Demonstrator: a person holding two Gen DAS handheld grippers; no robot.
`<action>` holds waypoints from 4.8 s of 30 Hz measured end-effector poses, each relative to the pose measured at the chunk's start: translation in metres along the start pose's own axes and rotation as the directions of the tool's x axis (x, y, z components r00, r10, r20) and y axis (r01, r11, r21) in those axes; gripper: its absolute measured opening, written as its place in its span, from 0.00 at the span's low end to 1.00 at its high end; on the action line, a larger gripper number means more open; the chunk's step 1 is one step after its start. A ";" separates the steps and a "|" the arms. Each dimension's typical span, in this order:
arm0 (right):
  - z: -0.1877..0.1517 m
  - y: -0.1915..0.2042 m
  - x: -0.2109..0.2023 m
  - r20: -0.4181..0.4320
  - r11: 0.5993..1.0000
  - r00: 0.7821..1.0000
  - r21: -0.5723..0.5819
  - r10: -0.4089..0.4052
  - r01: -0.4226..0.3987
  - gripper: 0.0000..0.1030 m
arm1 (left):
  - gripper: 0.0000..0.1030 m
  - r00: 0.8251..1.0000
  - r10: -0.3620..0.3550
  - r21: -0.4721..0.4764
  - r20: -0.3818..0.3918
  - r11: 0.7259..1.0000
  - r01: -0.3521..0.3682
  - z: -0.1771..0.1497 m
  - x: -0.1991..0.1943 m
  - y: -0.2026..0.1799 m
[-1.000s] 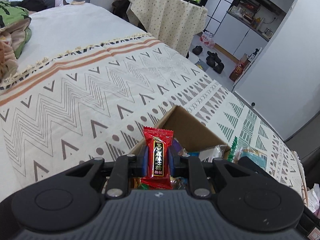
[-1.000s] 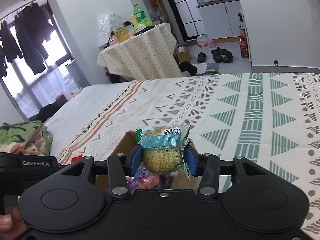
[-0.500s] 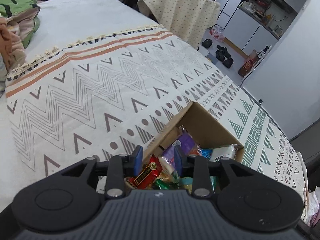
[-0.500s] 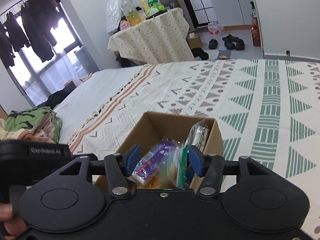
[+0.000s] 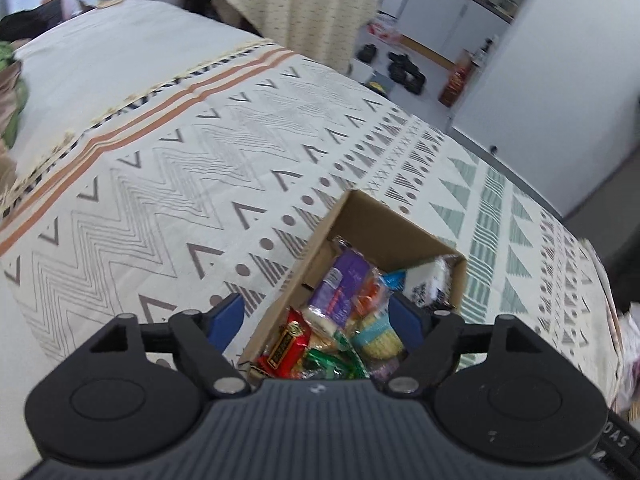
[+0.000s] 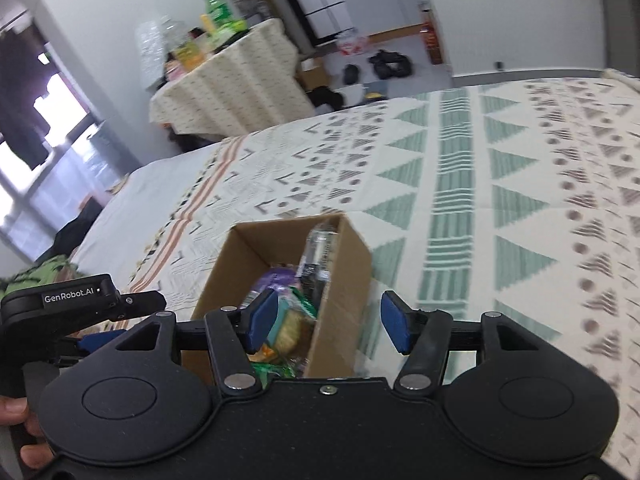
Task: Organize snacks
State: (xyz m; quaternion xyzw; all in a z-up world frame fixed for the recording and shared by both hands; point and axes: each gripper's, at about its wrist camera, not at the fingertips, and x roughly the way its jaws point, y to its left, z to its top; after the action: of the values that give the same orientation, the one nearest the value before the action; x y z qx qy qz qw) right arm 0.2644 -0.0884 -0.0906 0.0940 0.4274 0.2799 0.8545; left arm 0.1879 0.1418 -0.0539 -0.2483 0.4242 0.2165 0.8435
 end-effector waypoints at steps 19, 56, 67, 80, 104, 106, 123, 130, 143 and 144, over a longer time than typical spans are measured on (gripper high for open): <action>-0.013 -0.019 -0.107 0.085 0.975 0.979 0.137 -0.185 0.173 0.81 | 0.95 0.982 -0.177 0.314 -0.064 0.930 0.188 0.010 -0.063 -0.041; -0.088 0.049 -0.206 0.243 0.964 0.933 0.044 -0.264 0.262 1.00 | 1.00 0.974 -0.224 0.516 0.023 0.837 0.181 -0.064 -0.159 -0.008; -0.103 0.050 -0.208 0.213 0.970 0.947 0.018 -0.241 0.242 1.00 | 1.00 0.976 -0.204 0.508 0.071 0.850 0.141 -0.080 -0.176 0.002; -0.107 0.054 -0.216 0.226 0.976 0.951 0.010 -0.214 0.217 1.00 | 1.00 0.975 -0.208 0.495 0.081 0.857 0.142 -0.086 -0.188 0.010; -0.111 0.065 -0.221 0.234 0.975 0.949 -0.016 -0.211 0.221 1.00 | 1.00 0.971 -0.208 0.493 0.115 0.861 0.126 -0.092 -0.202 0.023; -0.112 0.066 -0.221 0.234 0.976 0.950 -0.015 -0.208 0.217 1.00 | 1.00 0.971 -0.209 0.493 0.118 0.861 0.126 -0.093 -0.203 0.024; -0.116 0.070 -0.223 0.235 0.975 0.950 -0.028 -0.206 0.218 1.00 | 1.00 0.967 -0.213 0.497 0.136 0.859 0.119 -0.100 -0.212 0.025; -0.119 0.072 -0.224 0.238 0.976 0.949 -0.027 -0.205 0.217 1.00 | 1.00 0.966 -0.217 0.500 0.140 0.858 0.120 -0.101 -0.214 0.026; -0.119 0.072 -0.226 0.233 0.977 0.951 -0.024 -0.202 0.213 1.00 | 1.00 0.966 -0.223 0.508 0.129 0.852 0.129 -0.103 -0.212 0.022; -0.119 0.072 -0.226 0.234 0.977 0.951 -0.026 -0.202 0.214 1.00 | 1.00 0.967 -0.223 0.509 0.126 0.851 0.129 -0.103 -0.211 0.021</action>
State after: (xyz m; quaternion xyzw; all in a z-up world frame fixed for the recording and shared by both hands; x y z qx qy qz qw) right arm 0.0346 -0.1645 0.0184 0.0585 0.3260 0.1863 0.9250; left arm -0.0021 0.0631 0.0616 -0.0404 0.3627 0.0433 0.9300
